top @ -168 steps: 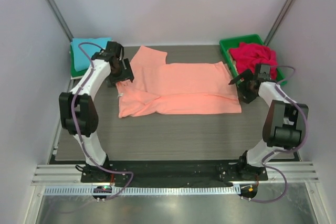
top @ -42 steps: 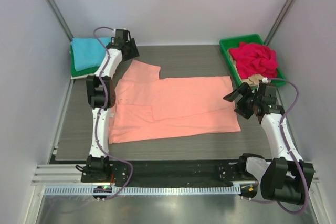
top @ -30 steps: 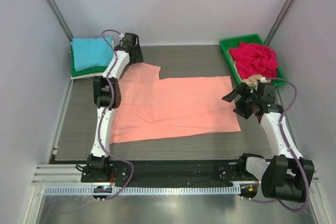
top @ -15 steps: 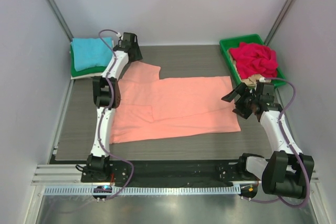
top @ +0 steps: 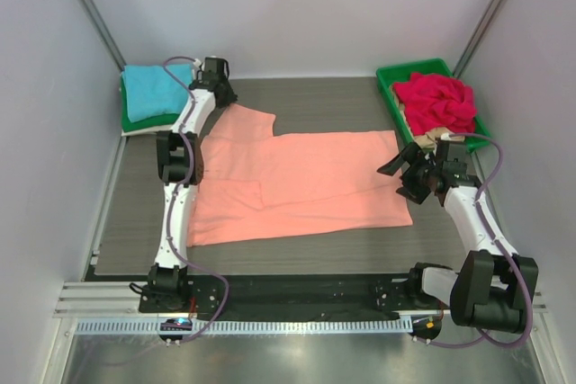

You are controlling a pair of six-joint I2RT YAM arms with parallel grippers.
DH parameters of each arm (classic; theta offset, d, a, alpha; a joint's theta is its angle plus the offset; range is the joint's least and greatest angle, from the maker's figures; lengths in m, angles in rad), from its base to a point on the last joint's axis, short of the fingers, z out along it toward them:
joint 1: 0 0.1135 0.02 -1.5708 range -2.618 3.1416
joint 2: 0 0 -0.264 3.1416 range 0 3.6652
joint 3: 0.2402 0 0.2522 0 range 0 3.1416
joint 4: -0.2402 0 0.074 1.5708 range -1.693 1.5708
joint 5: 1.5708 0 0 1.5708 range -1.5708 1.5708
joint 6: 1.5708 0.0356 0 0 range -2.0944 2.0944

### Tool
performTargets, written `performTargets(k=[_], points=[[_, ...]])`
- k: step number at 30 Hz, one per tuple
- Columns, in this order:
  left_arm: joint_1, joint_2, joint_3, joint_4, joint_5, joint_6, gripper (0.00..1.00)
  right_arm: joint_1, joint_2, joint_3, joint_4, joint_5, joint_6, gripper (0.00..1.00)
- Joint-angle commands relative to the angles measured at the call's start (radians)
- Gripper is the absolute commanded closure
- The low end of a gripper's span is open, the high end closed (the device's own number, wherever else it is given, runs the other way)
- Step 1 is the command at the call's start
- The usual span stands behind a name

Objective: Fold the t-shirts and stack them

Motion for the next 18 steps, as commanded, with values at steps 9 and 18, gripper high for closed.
performTargets(k=[9,18], points=[[0.005,-0.05,-0.165,0.055,0.056,-0.033,1.0,0.094,0.048,0.044,0.022,0.073,-0.041,0.08],[0.054,-0.334,-0.666,0.341,-0.064,-0.079,1.0,0.24,0.241,0.283,0.013,0.351,-0.024,0.08]])
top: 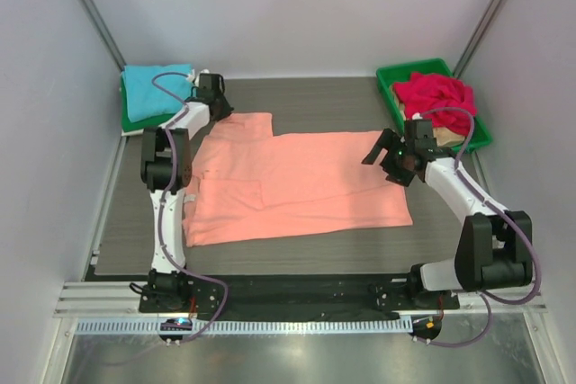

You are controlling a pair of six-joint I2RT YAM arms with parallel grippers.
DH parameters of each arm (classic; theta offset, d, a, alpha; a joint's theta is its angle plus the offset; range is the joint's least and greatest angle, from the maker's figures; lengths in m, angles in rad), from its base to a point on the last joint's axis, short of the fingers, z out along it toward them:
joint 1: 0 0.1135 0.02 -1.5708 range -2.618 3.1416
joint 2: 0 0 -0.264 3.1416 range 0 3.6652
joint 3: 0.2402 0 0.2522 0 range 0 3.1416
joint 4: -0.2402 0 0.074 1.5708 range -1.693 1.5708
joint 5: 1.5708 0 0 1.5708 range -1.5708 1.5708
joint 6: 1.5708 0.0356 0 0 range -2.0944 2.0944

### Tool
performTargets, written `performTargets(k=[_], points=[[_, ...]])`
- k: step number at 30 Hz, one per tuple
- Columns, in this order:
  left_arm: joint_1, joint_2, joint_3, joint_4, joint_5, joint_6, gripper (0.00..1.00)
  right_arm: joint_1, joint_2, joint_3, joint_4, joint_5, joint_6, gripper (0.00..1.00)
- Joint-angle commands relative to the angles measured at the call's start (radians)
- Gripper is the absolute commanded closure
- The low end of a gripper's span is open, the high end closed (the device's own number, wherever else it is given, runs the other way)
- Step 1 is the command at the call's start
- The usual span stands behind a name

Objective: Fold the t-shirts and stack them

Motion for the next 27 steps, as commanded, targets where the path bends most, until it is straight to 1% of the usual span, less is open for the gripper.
performTargets(k=[1,4,5,6,10,13,15,20,22,23,26,27], points=[[0.047,-0.05,-0.087,0.023,-0.047,-0.033,1.0,0.03,0.091,0.142,0.034,0.138,-0.032,0.09],[0.064,-0.073,-0.122,0.042,-0.054,-0.043,1.0,0.038,0.186,0.286,-0.005,0.253,-0.066,0.09],[0.065,-0.077,-0.13,0.049,-0.06,-0.046,1.0,0.038,0.249,0.325,-0.022,0.279,-0.083,0.08],[0.068,-0.082,-0.144,0.049,-0.074,-0.05,1.0,0.04,0.278,0.389,-0.036,0.328,-0.086,0.09],[0.08,-0.105,-0.188,0.077,-0.084,-0.081,1.0,0.04,0.413,0.523,-0.065,0.405,-0.087,0.1],[0.088,-0.102,-0.202,0.089,-0.074,-0.096,1.0,0.04,0.505,0.596,-0.067,0.502,-0.09,0.15],[0.094,-0.109,-0.216,0.097,-0.08,-0.108,1.0,0.04,0.576,0.629,-0.064,0.536,-0.089,0.19],[0.102,-0.174,-0.309,0.161,-0.132,-0.147,1.0,0.041,0.696,0.739,-0.062,0.514,-0.08,0.25],[0.113,-0.221,-0.384,0.204,-0.154,-0.162,1.0,0.044,0.735,0.779,-0.061,0.511,-0.077,0.26],[0.146,-0.252,-0.406,0.221,-0.146,-0.173,1.0,0.044,0.745,0.8,-0.061,0.511,-0.075,0.26],[0.189,-0.272,-0.469,0.247,-0.104,-0.213,1.0,0.05,0.777,0.83,-0.064,0.51,-0.081,0.26],[0.205,-0.277,-0.48,0.281,-0.085,-0.225,1.0,0.049,0.785,0.833,-0.064,0.513,-0.081,0.26]])
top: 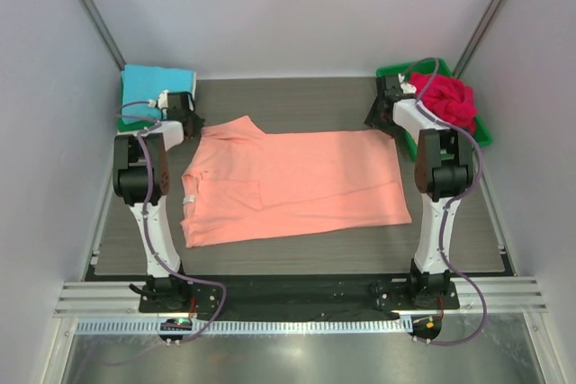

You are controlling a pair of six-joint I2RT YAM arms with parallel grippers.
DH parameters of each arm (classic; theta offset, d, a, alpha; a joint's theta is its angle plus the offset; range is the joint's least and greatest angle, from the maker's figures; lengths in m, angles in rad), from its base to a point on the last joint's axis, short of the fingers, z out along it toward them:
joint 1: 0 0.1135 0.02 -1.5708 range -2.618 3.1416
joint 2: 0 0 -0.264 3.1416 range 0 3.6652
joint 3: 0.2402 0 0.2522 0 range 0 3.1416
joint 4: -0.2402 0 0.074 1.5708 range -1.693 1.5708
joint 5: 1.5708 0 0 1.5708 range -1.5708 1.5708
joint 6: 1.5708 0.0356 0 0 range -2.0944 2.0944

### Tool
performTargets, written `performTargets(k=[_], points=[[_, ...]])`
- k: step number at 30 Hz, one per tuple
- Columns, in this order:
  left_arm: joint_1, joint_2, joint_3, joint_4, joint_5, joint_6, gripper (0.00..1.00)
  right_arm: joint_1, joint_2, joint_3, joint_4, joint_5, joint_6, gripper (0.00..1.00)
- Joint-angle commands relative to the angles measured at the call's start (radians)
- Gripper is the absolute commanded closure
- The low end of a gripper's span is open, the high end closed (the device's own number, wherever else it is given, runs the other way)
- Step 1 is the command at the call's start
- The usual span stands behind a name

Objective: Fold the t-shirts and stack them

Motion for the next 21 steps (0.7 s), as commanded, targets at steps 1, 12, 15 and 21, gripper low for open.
performTargets(k=[1,12,15,21], points=[[0.091,-0.044,-0.053,0.064,-0.009,-0.071,1.0,0.011,0.001,0.071,0.011,0.037,-0.003,0.26],[0.13,-0.082,-0.101,0.12,0.043,-0.055,1.0,0.025,0.052,0.181,0.006,0.012,-0.018,0.27],[0.13,-0.059,-0.084,0.117,0.065,-0.052,1.0,0.034,0.092,0.225,0.005,0.032,-0.029,0.28],[0.13,-0.044,-0.067,0.114,0.098,-0.046,1.0,0.034,0.171,0.276,0.002,0.047,-0.05,0.35]])
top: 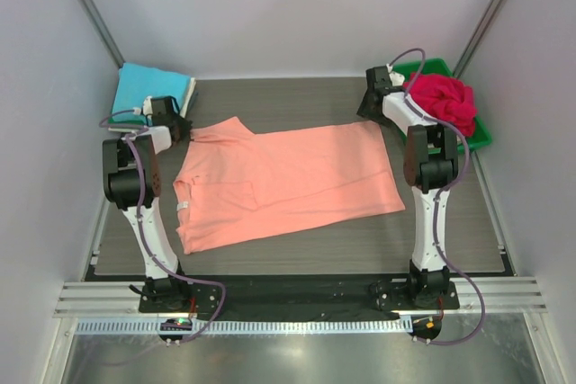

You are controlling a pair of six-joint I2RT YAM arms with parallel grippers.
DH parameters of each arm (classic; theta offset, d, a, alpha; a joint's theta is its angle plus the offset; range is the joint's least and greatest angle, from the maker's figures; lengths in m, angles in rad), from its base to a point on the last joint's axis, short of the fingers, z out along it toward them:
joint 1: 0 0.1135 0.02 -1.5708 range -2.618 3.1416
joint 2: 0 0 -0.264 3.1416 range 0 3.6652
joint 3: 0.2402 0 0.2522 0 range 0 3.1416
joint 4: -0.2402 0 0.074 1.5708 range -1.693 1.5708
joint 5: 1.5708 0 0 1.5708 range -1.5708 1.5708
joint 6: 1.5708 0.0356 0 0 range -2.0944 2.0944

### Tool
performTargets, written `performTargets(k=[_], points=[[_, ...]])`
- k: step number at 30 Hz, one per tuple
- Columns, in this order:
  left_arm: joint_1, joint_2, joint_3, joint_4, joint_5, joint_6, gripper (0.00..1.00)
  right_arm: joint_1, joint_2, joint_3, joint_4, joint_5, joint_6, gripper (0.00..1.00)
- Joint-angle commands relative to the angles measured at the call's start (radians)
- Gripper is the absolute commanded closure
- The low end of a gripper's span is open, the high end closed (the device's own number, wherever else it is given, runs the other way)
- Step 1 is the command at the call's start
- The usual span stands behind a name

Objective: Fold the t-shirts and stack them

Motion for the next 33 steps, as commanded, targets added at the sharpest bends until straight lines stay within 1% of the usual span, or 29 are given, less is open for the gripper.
performTargets(k=[1,8,10,11,12,14,15,16,17,19,20,22,23,24,26,30,31,32,33], points=[[0.017,0.011,0.041,0.034,0.012,0.014,1.0,0.004,0.038,0.054,0.005,0.035,-0.019,0.35],[0.017,0.023,0.053,0.034,0.029,0.017,1.0,-0.002,0.074,0.071,0.008,0.07,-0.044,0.43],[0.017,0.031,0.061,0.032,0.041,0.017,1.0,-0.004,0.077,0.073,0.011,0.072,-0.045,0.5],[0.019,0.032,0.064,0.032,0.043,0.019,1.0,-0.004,0.078,0.076,0.009,0.068,-0.047,0.55],[0.016,0.034,0.069,0.032,0.046,0.019,1.0,-0.004,0.078,0.073,0.009,0.061,-0.048,0.63],[0.013,0.042,0.079,0.029,0.047,0.031,1.0,-0.004,0.074,0.062,0.011,0.049,-0.044,0.75],[0.01,0.045,0.088,0.024,0.049,0.036,1.0,-0.004,0.069,0.054,0.012,0.038,-0.044,0.88],[0.008,0.049,0.104,0.024,0.092,0.042,1.0,-0.004,0.063,0.044,0.021,0.037,-0.044,0.95],[0.004,0.066,0.115,0.026,0.104,0.051,1.0,-0.004,0.048,0.022,0.041,0.037,-0.045,0.99],[-0.016,0.077,0.16,0.014,0.127,0.077,1.0,-0.004,0.034,0.014,0.046,0.032,-0.047,0.99],[-0.021,0.081,0.183,0.007,0.165,0.085,1.0,-0.004,0.016,0.014,0.051,0.028,-0.048,0.99],[-0.049,0.083,0.231,-0.049,0.201,0.114,1.0,-0.004,-0.009,0.011,0.046,0.018,-0.048,0.99],[-0.059,0.078,0.295,-0.087,0.213,0.129,1.0,-0.004,-0.027,0.001,0.045,0.018,-0.047,0.99],[-0.084,0.074,0.32,-0.154,0.218,0.146,1.0,-0.005,-0.064,-0.009,0.048,0.018,-0.044,0.99],[-0.102,0.059,0.36,-0.204,0.224,0.181,1.0,-0.004,-0.1,-0.038,0.048,0.006,-0.042,0.99],[-0.116,-0.036,0.323,-0.25,0.225,0.183,1.0,-0.004,-0.181,-0.104,0.048,-0.034,-0.033,0.99],[-0.116,-0.052,0.317,-0.259,0.227,0.196,1.0,-0.005,-0.219,-0.143,0.052,-0.032,-0.027,0.99],[-0.151,-0.067,0.311,-0.285,0.225,0.207,1.0,-0.004,-0.236,-0.166,0.054,-0.028,-0.024,0.99],[-0.156,-0.092,0.311,-0.304,0.227,0.22,1.0,-0.005,-0.254,-0.189,0.06,-0.028,-0.019,0.99]])
